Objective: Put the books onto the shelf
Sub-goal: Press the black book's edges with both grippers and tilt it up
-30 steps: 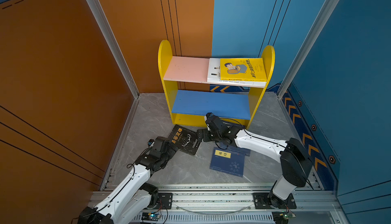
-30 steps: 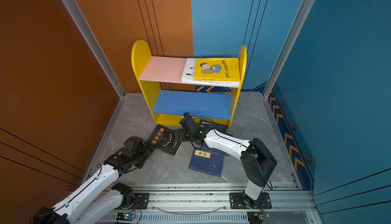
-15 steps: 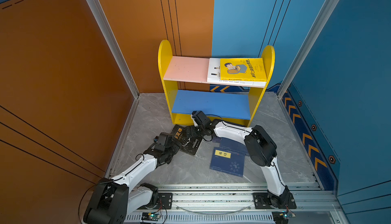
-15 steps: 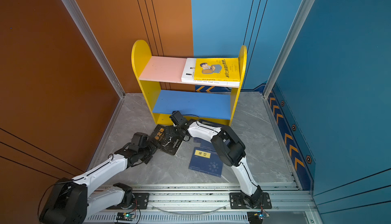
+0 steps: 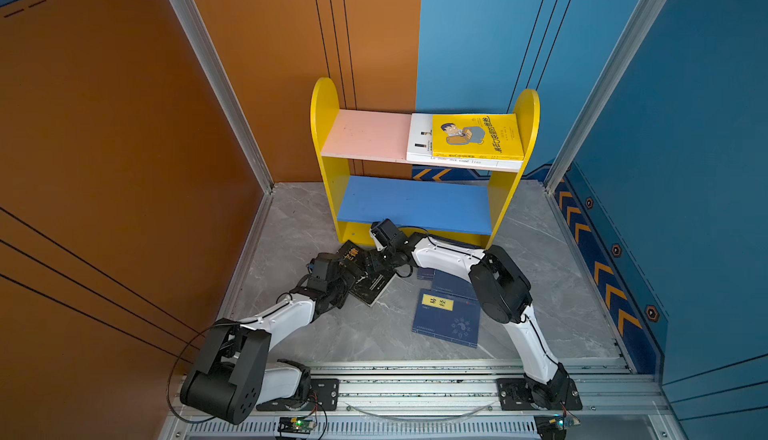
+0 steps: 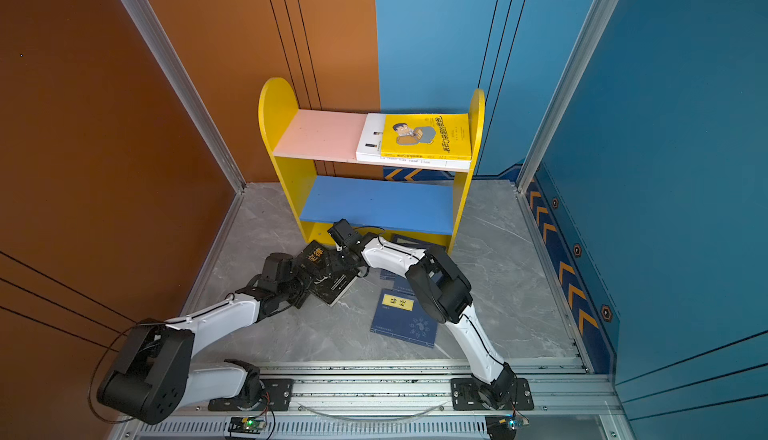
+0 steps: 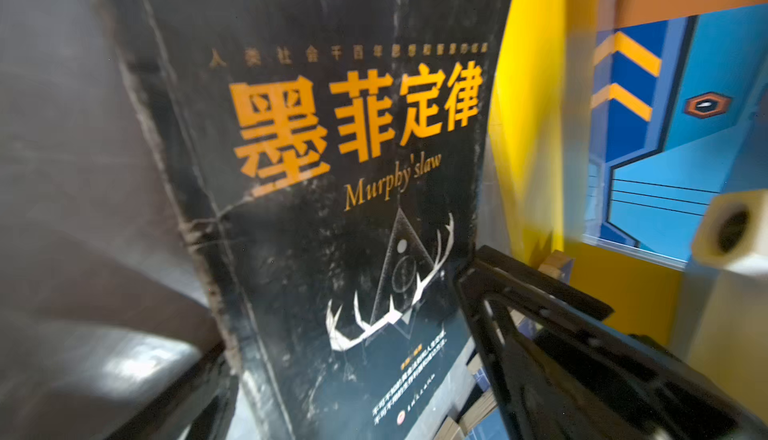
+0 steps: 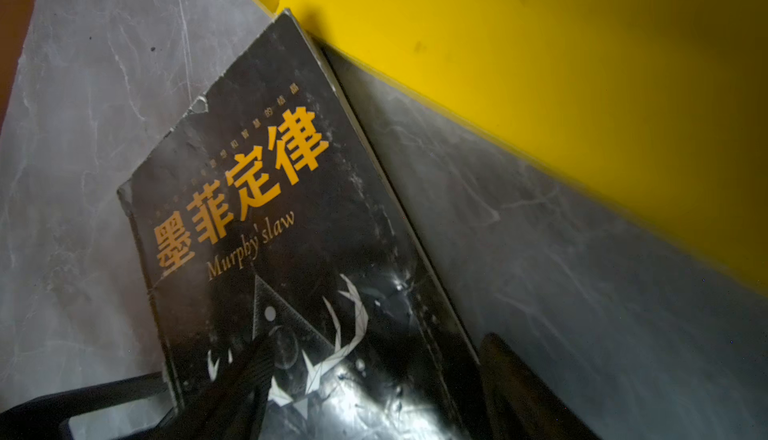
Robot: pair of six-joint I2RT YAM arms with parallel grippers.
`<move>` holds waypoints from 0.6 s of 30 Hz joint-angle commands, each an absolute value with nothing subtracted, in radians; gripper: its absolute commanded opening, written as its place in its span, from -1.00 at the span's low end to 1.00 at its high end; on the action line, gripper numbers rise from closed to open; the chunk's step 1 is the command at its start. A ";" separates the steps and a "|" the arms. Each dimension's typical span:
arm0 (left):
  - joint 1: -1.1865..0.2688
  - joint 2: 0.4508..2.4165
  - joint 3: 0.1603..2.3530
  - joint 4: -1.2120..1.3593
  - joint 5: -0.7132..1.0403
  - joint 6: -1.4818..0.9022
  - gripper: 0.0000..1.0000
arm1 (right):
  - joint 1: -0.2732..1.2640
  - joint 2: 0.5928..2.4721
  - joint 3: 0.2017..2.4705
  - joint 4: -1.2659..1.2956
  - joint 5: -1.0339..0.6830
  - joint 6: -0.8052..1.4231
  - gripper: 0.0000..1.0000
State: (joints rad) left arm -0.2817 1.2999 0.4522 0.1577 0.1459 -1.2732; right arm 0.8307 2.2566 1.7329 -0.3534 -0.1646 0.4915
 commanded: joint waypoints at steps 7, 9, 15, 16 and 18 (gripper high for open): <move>-0.283 1.242 0.345 0.594 0.214 -1.313 0.91 | 0.847 2.340 1.763 -0.424 -0.339 0.524 0.38; -0.283 1.221 0.339 0.637 0.215 -1.317 0.86 | 0.847 2.335 1.765 -0.422 -0.358 0.530 0.37; -0.285 1.184 0.330 0.683 0.204 -1.354 0.63 | 0.843 2.319 1.749 -0.423 -0.372 0.534 0.36; -0.286 1.176 0.329 0.683 0.203 -1.361 0.60 | 0.841 2.317 1.747 -0.422 -0.374 0.534 0.36; -0.286 1.154 0.322 0.680 0.194 -1.369 0.54 | 0.838 2.312 1.738 -0.423 -0.374 0.535 0.36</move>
